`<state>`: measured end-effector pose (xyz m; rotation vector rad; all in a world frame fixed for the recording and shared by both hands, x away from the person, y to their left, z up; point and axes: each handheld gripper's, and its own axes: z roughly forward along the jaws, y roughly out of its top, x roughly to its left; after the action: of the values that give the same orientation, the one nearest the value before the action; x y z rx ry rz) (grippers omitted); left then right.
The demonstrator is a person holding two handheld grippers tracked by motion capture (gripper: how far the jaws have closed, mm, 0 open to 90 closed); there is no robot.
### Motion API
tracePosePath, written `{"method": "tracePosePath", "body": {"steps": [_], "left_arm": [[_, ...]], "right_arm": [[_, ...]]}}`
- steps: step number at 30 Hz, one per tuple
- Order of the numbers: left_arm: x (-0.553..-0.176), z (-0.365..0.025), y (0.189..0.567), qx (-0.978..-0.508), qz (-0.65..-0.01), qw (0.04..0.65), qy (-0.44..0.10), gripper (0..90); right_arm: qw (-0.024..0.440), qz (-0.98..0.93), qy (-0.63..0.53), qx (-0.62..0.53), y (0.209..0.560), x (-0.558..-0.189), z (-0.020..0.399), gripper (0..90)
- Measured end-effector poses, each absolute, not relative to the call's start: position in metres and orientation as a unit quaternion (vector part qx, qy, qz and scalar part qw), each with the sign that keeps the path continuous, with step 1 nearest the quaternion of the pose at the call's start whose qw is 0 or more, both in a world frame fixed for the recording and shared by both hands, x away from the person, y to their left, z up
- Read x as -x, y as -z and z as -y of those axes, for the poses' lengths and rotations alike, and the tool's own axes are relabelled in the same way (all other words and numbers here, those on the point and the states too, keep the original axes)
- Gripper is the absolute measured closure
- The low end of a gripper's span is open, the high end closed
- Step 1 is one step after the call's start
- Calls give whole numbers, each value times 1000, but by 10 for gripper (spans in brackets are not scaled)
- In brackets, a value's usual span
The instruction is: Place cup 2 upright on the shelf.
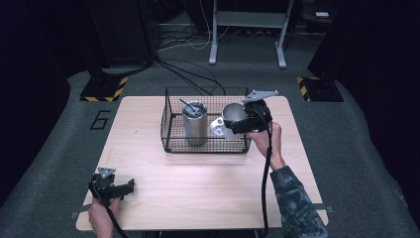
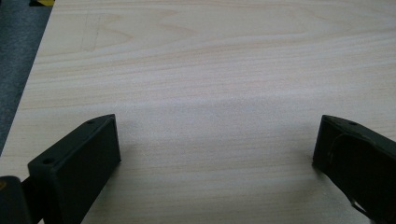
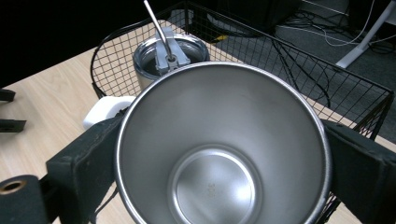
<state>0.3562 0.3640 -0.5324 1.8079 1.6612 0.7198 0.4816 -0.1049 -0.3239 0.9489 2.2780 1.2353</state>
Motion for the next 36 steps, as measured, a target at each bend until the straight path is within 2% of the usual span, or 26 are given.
{"method": "tracePosePath", "body": {"steps": [36], "left_arm": [[-356,-364,532,-677,-622,287,-269,4]], "right_arm": [[187,-810,-401,-386,343,-537,89,56]]}}
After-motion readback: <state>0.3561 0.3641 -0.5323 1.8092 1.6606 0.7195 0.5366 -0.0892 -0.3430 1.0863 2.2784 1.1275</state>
